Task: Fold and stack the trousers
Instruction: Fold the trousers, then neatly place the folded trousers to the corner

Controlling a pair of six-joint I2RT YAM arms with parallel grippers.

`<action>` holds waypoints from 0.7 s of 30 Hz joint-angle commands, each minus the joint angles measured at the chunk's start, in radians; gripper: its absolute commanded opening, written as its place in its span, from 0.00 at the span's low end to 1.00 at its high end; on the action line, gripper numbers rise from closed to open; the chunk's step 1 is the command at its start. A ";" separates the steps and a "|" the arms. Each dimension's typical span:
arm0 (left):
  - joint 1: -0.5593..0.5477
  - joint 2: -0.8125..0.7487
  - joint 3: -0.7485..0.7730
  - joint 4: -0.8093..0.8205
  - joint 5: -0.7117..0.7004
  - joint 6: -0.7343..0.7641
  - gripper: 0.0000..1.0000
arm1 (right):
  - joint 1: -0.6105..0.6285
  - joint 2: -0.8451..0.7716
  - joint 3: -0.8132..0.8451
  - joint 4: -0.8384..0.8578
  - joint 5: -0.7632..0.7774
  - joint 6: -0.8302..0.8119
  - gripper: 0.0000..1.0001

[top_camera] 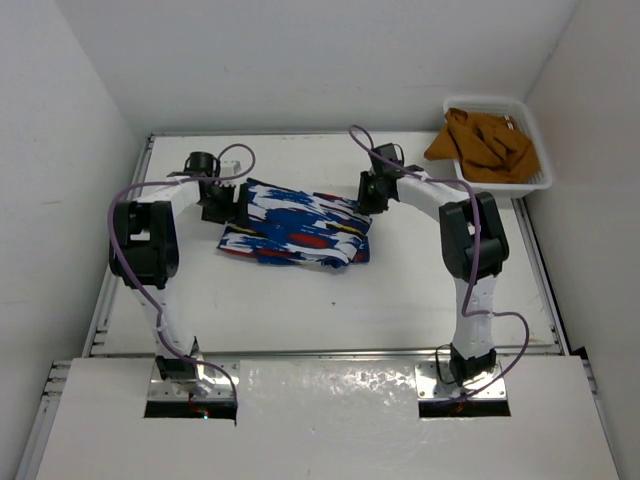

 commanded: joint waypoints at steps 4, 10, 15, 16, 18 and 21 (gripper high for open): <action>0.018 0.031 -0.055 0.031 0.081 -0.010 0.67 | 0.000 -0.052 0.044 -0.074 0.029 -0.157 0.35; 0.018 -0.013 -0.117 0.050 0.098 -0.035 0.62 | 0.009 -0.164 -0.076 -0.188 -0.009 -0.069 0.59; 0.018 -0.048 -0.164 0.087 0.118 -0.053 0.40 | 0.014 -0.147 -0.212 -0.105 -0.087 0.010 0.54; 0.017 -0.045 -0.168 0.091 0.121 -0.056 0.36 | 0.014 -0.117 -0.201 -0.094 -0.090 0.010 0.46; 0.017 -0.030 -0.163 0.099 0.139 -0.061 0.30 | 0.008 -0.083 -0.180 -0.065 -0.130 0.008 0.35; 0.009 0.005 -0.122 0.117 0.158 -0.084 0.24 | -0.011 0.000 -0.083 -0.024 -0.162 0.005 0.20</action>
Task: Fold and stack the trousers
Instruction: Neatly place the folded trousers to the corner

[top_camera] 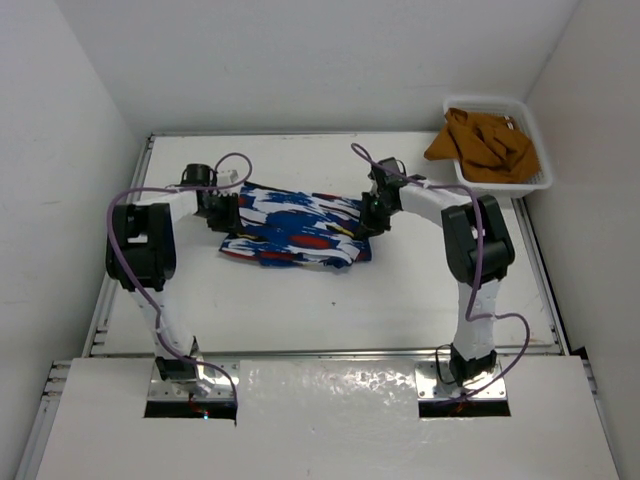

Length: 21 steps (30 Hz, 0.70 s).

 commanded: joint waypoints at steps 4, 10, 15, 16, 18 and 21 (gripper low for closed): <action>-0.010 0.086 0.144 0.079 0.051 -0.073 0.23 | -0.080 0.169 0.227 0.102 0.014 0.055 0.11; -0.017 0.207 0.350 0.209 0.081 -0.180 0.25 | -0.155 0.373 0.606 0.116 0.088 0.059 0.08; -0.017 0.350 0.549 0.248 0.072 -0.196 0.39 | -0.184 0.583 0.853 0.189 0.093 0.157 0.10; -0.019 0.368 0.610 0.246 0.063 -0.205 0.40 | -0.187 0.593 0.860 0.220 0.096 0.180 0.10; -0.019 0.416 0.663 0.246 0.055 -0.202 0.43 | -0.195 0.603 0.857 0.295 0.123 0.229 0.10; -0.019 0.456 0.738 0.222 0.041 -0.185 0.45 | -0.198 0.597 0.845 0.352 0.131 0.237 0.12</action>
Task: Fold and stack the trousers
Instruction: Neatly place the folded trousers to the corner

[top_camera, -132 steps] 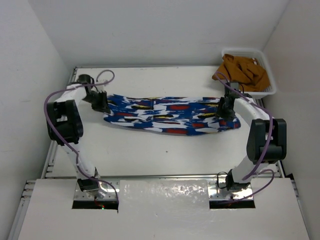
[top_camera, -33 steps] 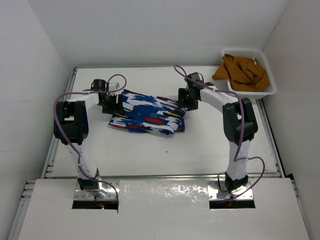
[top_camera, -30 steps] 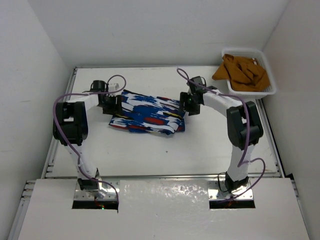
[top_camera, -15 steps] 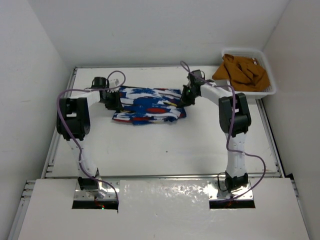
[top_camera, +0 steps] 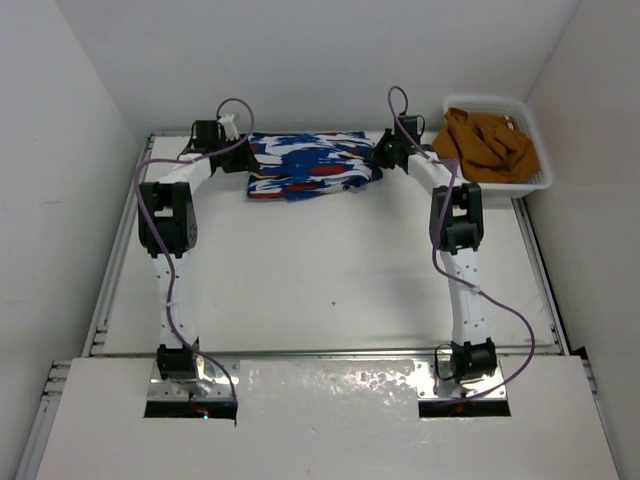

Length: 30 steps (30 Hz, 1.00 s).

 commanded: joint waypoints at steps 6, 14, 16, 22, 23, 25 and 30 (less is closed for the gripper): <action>-0.003 -0.034 0.063 0.011 -0.022 0.002 0.58 | -0.019 -0.071 0.032 0.161 0.036 -0.047 0.46; 0.052 -0.159 0.175 -0.124 -0.135 0.031 0.65 | -0.049 -0.347 -0.087 0.026 -0.001 -0.205 0.78; 0.063 -0.201 0.188 -0.194 -0.161 0.078 0.65 | -0.047 -0.500 -0.258 -0.045 -0.001 -0.274 0.90; 0.066 -0.434 0.015 -0.374 -0.229 0.250 0.65 | -0.048 -0.901 -0.809 -0.212 0.106 -0.418 0.99; 0.070 -0.461 -0.016 -0.392 -0.250 0.262 0.65 | -0.049 -0.945 -0.868 -0.229 0.123 -0.441 0.99; 0.089 -0.542 -0.126 -0.441 -0.273 0.282 0.65 | -0.052 -1.070 -1.041 -0.254 0.168 -0.449 0.99; 0.135 -0.713 -0.484 -0.455 -0.313 0.321 0.65 | -0.058 -1.232 -1.310 -0.280 0.256 -0.441 0.99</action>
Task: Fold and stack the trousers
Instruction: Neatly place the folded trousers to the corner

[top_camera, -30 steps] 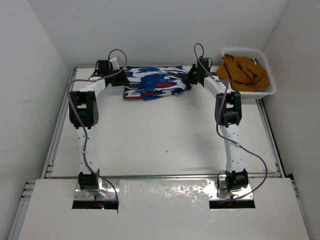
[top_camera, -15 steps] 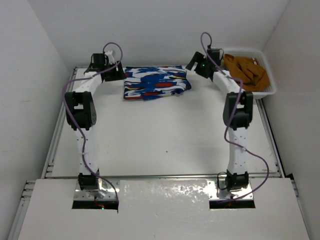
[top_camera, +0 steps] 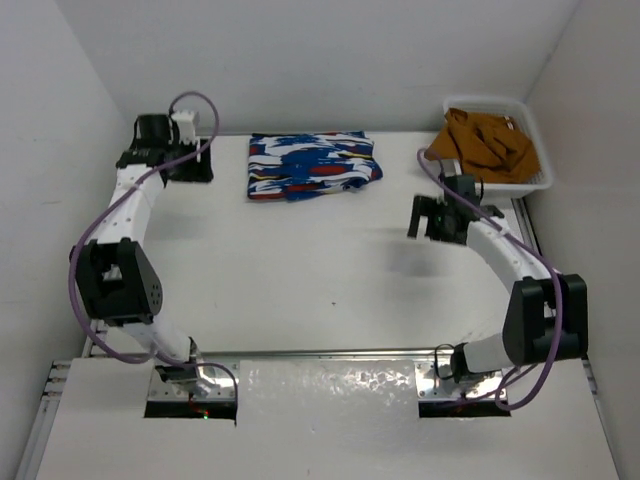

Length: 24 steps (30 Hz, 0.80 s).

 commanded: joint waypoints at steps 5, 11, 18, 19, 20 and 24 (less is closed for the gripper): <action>0.082 -0.161 -0.453 -0.046 -0.084 0.055 0.65 | -0.007 -0.142 -0.233 -0.054 0.132 0.007 0.99; 0.094 -0.226 -0.591 0.003 -0.110 0.037 0.65 | -0.007 -0.176 -0.284 -0.037 0.187 -0.010 0.99; 0.094 -0.258 -0.619 0.007 -0.104 0.034 0.65 | -0.007 -0.190 -0.284 -0.028 0.197 -0.023 0.99; 0.096 -0.258 -0.622 0.008 -0.102 0.034 0.65 | -0.007 -0.192 -0.285 -0.026 0.195 -0.026 0.99; 0.096 -0.260 -0.624 0.010 -0.102 0.034 0.65 | -0.007 -0.196 -0.288 -0.026 0.187 -0.030 0.99; 0.094 -0.261 -0.624 0.010 -0.102 0.034 0.65 | -0.007 -0.239 -0.321 0.030 0.172 -0.036 0.99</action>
